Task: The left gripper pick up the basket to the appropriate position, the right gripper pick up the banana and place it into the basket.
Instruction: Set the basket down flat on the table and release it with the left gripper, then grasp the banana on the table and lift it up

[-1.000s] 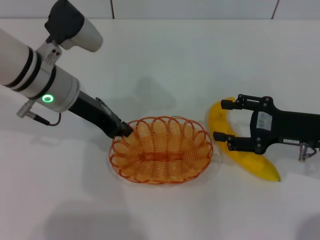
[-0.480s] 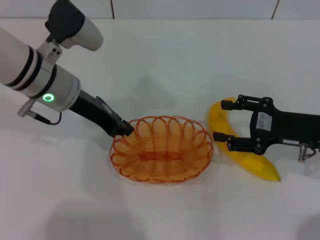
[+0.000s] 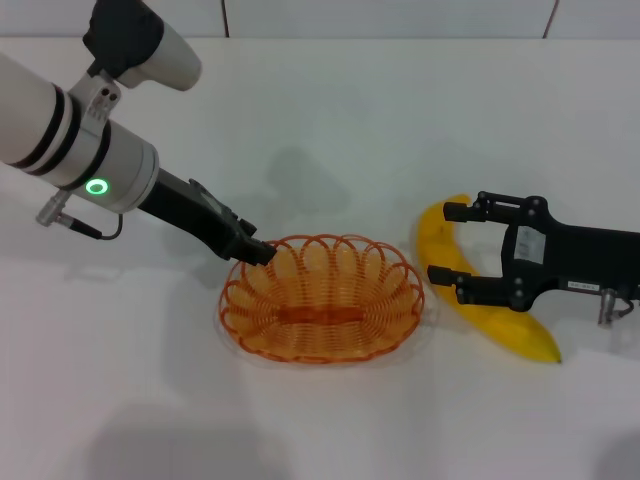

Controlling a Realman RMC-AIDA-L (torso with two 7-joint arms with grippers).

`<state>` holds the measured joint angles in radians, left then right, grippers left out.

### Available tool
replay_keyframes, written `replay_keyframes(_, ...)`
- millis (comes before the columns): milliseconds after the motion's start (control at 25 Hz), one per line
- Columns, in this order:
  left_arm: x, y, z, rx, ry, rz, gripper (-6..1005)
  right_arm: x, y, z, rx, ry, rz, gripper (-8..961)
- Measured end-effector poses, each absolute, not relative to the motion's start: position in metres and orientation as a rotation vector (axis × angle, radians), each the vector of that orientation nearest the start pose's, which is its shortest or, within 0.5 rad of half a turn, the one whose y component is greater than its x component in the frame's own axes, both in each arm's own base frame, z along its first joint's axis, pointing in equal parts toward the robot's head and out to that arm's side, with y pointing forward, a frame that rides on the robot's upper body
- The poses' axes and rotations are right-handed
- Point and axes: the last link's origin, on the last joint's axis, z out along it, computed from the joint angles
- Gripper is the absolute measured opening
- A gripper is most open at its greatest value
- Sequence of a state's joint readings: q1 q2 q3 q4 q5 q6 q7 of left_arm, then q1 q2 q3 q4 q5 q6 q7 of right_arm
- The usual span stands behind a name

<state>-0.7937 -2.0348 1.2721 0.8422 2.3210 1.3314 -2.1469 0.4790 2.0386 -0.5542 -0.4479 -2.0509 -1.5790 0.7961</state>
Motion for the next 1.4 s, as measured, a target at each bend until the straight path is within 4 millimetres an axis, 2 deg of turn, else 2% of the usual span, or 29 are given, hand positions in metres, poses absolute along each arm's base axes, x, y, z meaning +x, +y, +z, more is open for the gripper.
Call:
replay_keyframes(160,-0.181,0.392,-0.031,-2.843,-0.722,0.211,395,0.303,0.295,-0.009,-2.680,0.153,0.650,691)
replay_keyframes(280,-0.178,0.384,-0.023,-2.867,-0.697,0.137,544,0.304,0.294,-0.009,-2.678,0.157,0.646,690)
replay_keyframes(360,-0.177,0.374,-0.013,-2.878,-0.677,0.059,643,0.305,0.294,-0.008,-2.674,0.159,0.646,690)
replay_keyframes(480,-0.181,0.356,0.003,-2.889,-0.619,-0.041,736,0.308,0.292,-0.004,-2.651,0.175,0.648,688)
replay_keyframes(600,-0.190,0.333,0.019,-2.879,-0.484,-0.134,829,0.316,0.288,0.000,-2.613,0.211,0.648,687)
replay_keyframes(720,-0.218,0.307,0.032,-2.842,-0.342,-0.201,828,0.325,0.281,0.005,-2.569,0.251,0.644,686)
replay_keyframes(840,-0.252,0.280,0.033,-2.814,-0.246,-0.285,827,0.332,0.277,0.009,-2.534,0.275,0.632,685)
replay_keyframes(920,-0.277,0.263,0.031,-2.793,-0.248,-0.330,827,0.335,0.275,0.010,-2.530,0.282,0.626,685)
replay_keyframes(1040,-0.303,0.253,0.027,-2.771,-0.317,-0.388,826,0.336,0.273,0.012,-2.529,0.284,0.620,684)
replay_keyframes(1160,-0.314,0.254,0.031,-2.749,-0.345,-0.459,816,0.336,0.274,0.012,-2.532,0.302,0.625,683)
replay_keyframes(1240,-0.313,0.259,0.034,-2.757,-0.341,-0.496,816,0.333,0.276,0.016,-2.544,0.332,0.634,682)
replay_keyframes(1400,-0.311,0.267,0.035,-2.755,-0.345,-0.515,816,0.323,0.289,0.041,-2.622,0.478,0.575,680)
